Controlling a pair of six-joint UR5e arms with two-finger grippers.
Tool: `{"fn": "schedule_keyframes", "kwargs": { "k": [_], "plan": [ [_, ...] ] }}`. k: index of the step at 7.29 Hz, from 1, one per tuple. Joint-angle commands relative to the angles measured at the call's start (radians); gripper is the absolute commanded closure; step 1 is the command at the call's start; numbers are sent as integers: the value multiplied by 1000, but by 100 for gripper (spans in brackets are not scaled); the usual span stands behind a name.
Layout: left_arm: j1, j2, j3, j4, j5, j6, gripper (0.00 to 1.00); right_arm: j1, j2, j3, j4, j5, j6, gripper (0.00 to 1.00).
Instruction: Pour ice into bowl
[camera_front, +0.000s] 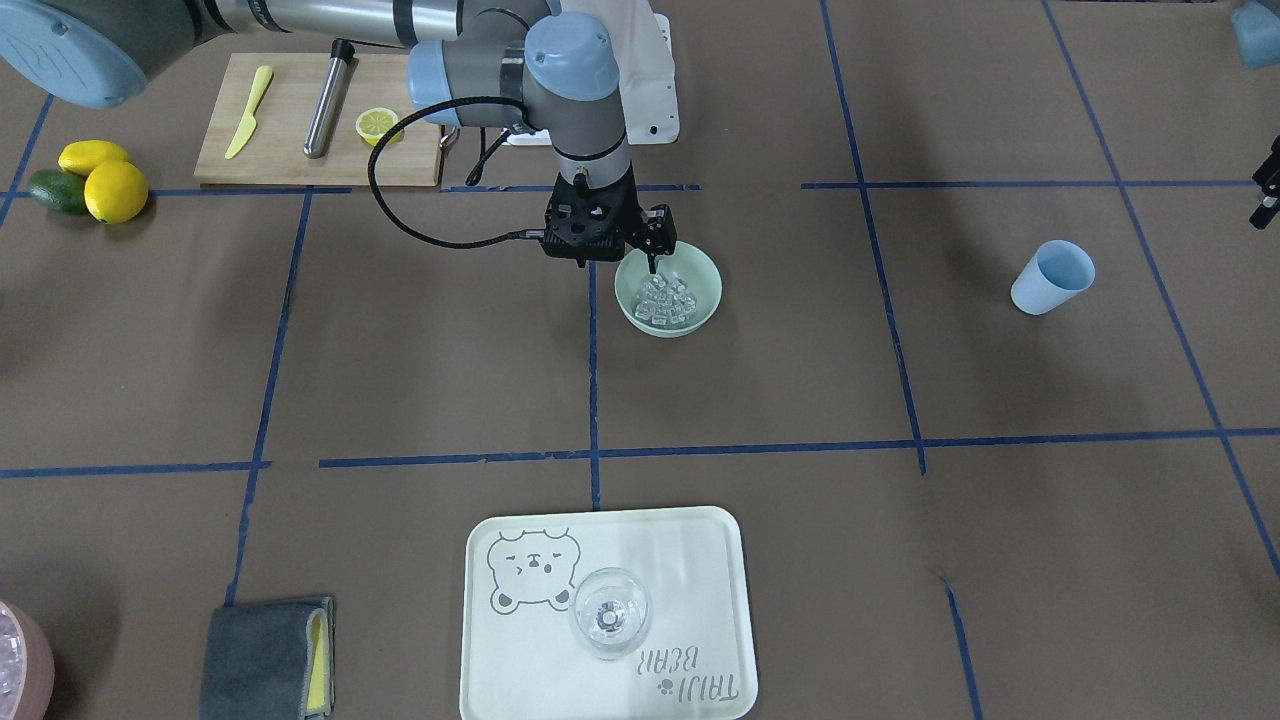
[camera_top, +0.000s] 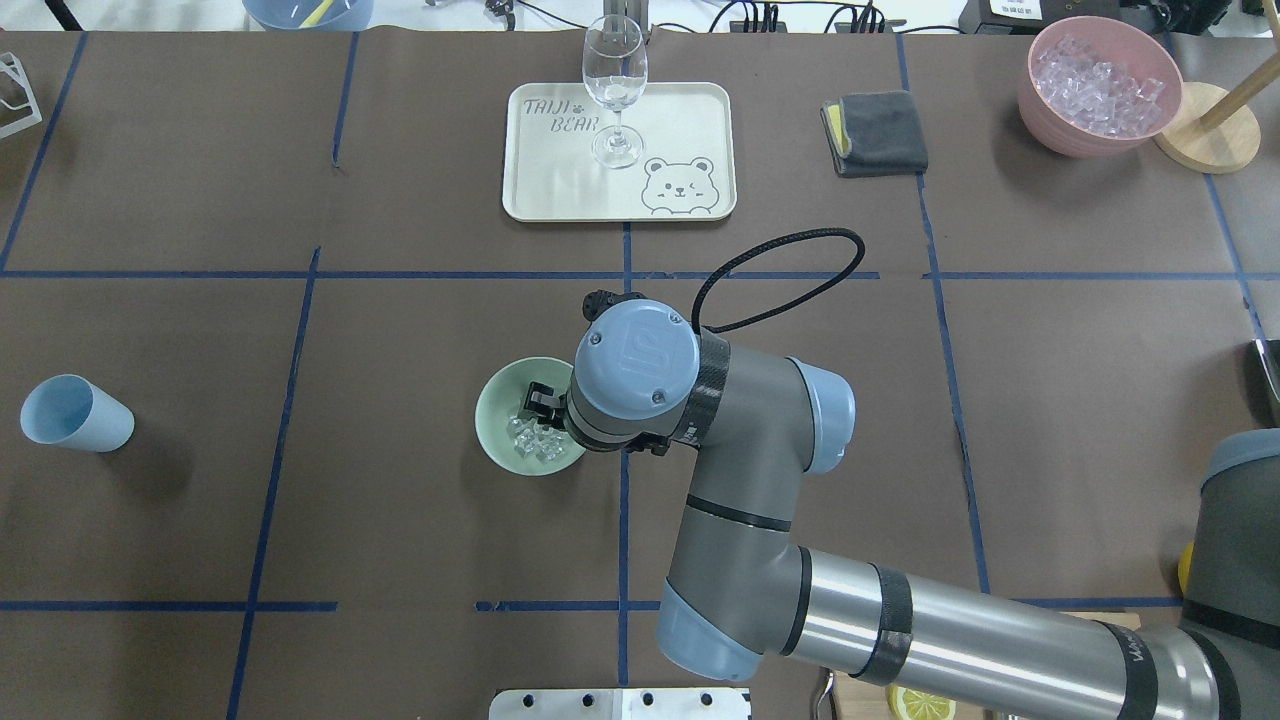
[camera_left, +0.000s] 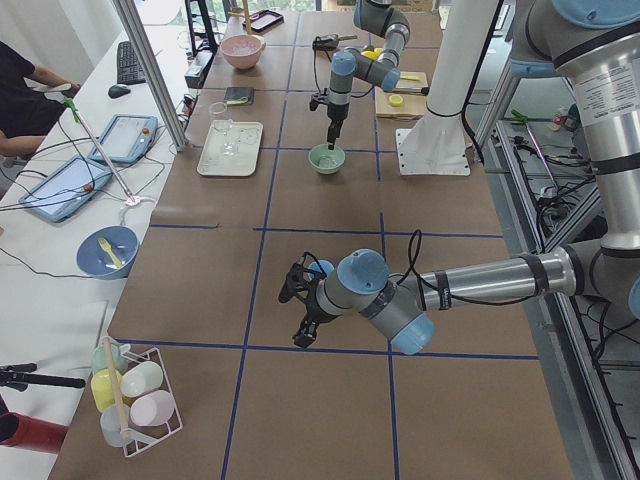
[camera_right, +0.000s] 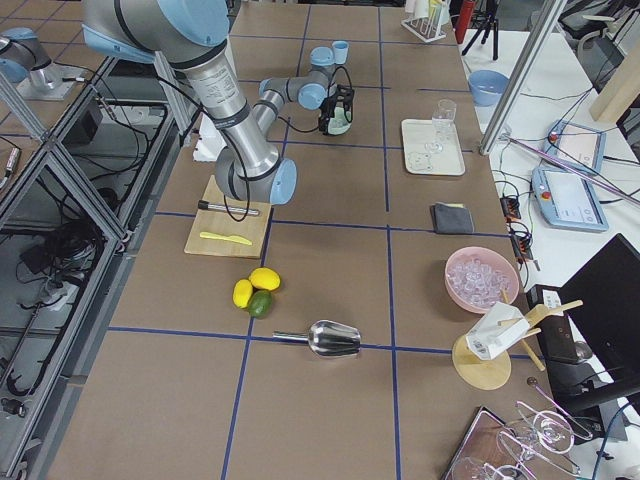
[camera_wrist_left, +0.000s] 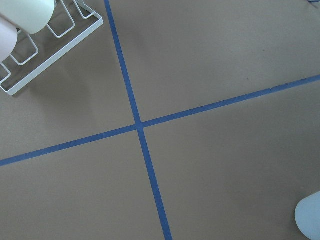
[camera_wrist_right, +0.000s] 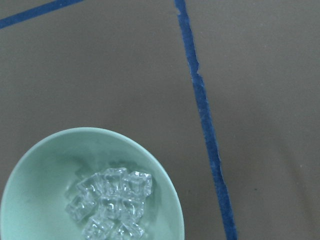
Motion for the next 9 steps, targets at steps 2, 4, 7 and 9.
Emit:
{"fn": "schedule_keyframes", "kwargs": {
  "k": [2,4,7,9],
  "plan": [
    [-1,0,1,0,1,-1,0,0,44,-56,-24,-2,-9,0],
    [-1,0,1,0,4,-1,0,0,54,-82,-21,-2,-32,5],
    [-1,0,1,0,2,-1,0,-1,41,-83,-20,1,-46,69],
    [-4,-2,0,0,1,-1,0,-3,8,-75,64,2,-55,95]
  ]
}}
